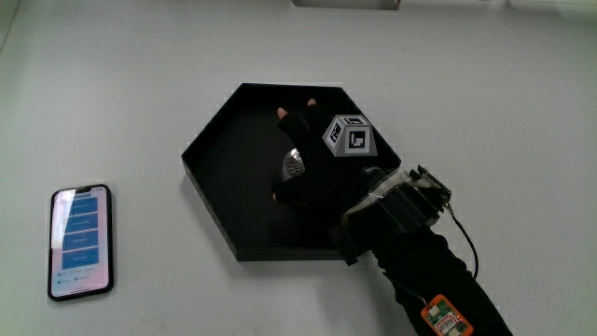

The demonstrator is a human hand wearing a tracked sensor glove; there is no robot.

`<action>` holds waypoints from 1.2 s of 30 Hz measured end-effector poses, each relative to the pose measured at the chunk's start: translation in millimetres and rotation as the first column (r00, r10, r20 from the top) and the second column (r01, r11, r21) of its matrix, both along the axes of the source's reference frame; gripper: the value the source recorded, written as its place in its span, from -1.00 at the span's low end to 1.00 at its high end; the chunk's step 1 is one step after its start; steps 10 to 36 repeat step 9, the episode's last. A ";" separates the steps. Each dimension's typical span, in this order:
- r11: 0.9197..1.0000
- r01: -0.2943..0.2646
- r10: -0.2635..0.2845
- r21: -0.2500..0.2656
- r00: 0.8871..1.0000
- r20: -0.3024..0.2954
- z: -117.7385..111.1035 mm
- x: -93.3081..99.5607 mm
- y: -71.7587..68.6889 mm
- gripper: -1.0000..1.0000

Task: Place paper clip into plate

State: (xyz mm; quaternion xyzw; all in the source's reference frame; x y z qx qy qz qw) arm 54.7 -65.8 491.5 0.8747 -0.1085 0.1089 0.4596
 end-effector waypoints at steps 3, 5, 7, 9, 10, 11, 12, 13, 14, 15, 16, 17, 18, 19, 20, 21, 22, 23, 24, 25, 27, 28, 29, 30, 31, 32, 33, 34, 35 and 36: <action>1.000 0.008 -0.007 0.026 1.000 -0.027 -0.3 -1.0 -2.3 -1.00; 1.000 0.001 -0.001 0.025 1.000 -0.016 -3.9 -1.0 -3.0 -1.00; 1.000 -0.002 0.003 0.016 0.999 -0.034 0.8 1.1 -4.0 -1.00; 1.000 -0.010 0.010 0.012 0.999 -0.035 1.2 3.4 -4.3 -1.00; 1.000 -0.010 0.010 0.012 0.999 -0.035 1.2 3.4 -4.3 -1.00; 1.000 -0.010 0.010 0.012 0.999 -0.035 1.2 3.4 -4.3 -1.00; 1.000 -0.010 0.010 0.012 0.999 -0.035 1.2 3.4 -4.3 -1.00; 1.000 -0.010 0.010 0.012 0.999 -0.035 1.2 3.4 -4.3 -1.00; 1.000 -0.010 0.010 0.012 0.999 -0.035 1.2 3.4 -4.3 -1.00; 1.000 -0.010 0.010 0.012 0.999 -0.035 1.2 3.4 -4.3 -1.00; 1.000 -0.010 0.010 0.012 0.999 -0.035 1.2 3.4 -4.3 -1.00; 1.000 -0.010 0.010 0.012 0.999 -0.035 1.2 3.4 -4.3 -1.00; 1.000 -0.010 0.010 0.012 0.999 -0.035 1.2 3.4 -4.3 -1.00; 1.000 -0.010 0.010 0.012 0.999 -0.035 1.2 3.4 -4.3 -1.00; 1.000 -0.010 0.010 0.012 0.999 -0.035 1.2 3.4 -4.3 -1.00; 1.000 -0.010 0.010 0.012 0.999 -0.035 1.2 3.4 -4.3 -1.00; 1.000 -0.010 0.010 0.012 0.999 -0.035 1.2 3.4 -4.3 -1.00; 1.000 -0.010 0.010 0.012 0.999 -0.035 1.2 3.4 -4.3 -1.00; 1.000 -0.010 0.010 0.012 0.999 -0.035 1.2 3.4 -4.3 -1.00; 1.000 -0.010 0.010 0.012 0.999 -0.035 1.2 3.4 -4.3 -1.00; 1.000 -0.010 0.010 0.012 0.999 -0.035 1.2 3.4 -4.3 -1.00; 1.000 -0.010 0.010 0.012 0.999 -0.035 1.2 3.4 -4.3 -1.00; 1.000 -0.010 0.010 0.012 0.999 -0.035 1.2 3.4 -4.3 -1.00; 1.000 -0.010 0.010 0.012 0.999 -0.035 1.2 3.4 -4.3 -1.00; 1.000 -0.010 0.010 0.012 0.999 -0.035 1.2 3.4 -4.3 -1.00; 1.000 -0.010 0.010 0.012 0.999 -0.035 1.2 3.4 -4.3 -1.00; 1.000 -0.010 0.010 0.012 0.999 -0.035 1.2 3.4 -4.3 -1.00; 1.000 -0.010 0.010 0.012 0.999 -0.035 1.2 3.4 -4.3 -1.00; 1.000 -0.010 0.010 0.012 0.999 -0.035 1.2 3.4 -4.3 -1.00; 1.000 -0.010 0.010 0.012 0.999 -0.035 1.2 3.4 -4.3 -1.00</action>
